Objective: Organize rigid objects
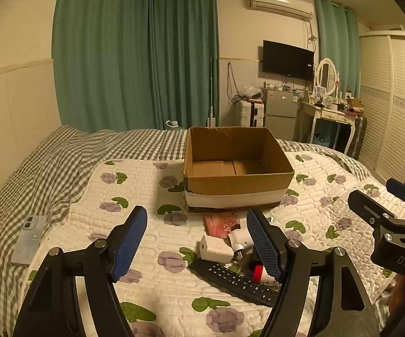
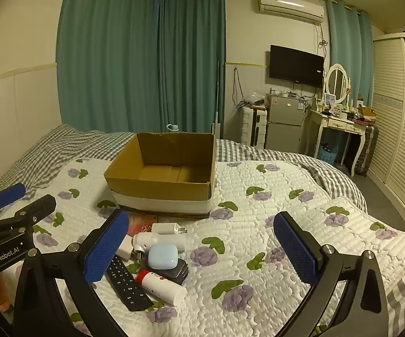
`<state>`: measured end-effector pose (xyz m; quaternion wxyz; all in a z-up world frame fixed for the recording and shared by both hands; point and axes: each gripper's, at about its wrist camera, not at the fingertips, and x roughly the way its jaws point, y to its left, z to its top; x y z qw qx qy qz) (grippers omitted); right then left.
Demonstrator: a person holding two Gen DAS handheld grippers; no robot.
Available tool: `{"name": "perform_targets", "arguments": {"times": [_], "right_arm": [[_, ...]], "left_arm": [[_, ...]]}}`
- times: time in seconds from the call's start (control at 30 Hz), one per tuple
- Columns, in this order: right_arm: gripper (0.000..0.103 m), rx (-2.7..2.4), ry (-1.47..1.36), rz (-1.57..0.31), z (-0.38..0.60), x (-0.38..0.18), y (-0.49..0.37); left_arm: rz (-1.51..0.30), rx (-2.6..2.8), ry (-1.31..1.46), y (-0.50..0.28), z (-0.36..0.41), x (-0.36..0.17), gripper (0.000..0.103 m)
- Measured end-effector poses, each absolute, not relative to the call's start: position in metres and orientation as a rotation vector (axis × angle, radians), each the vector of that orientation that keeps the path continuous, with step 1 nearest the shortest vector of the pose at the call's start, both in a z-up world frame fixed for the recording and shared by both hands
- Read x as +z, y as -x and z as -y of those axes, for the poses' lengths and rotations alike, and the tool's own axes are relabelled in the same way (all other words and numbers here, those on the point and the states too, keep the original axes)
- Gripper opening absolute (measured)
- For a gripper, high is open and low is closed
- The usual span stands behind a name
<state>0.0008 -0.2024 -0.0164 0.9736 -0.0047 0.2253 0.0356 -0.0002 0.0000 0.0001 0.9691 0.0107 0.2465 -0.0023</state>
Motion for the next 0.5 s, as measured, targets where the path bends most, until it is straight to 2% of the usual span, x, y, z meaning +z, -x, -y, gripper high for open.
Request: {"name": "perform_targets", "arguments": {"times": [0.5], "right_arm": [[0.103, 0.074, 0.007, -0.460, 0.1993, -0.0207, 0.0013]], "left_arm": [[-0.505, -0.012, -0.032, 0.0006, 0.0022, -0.0012, 0.076]]}}
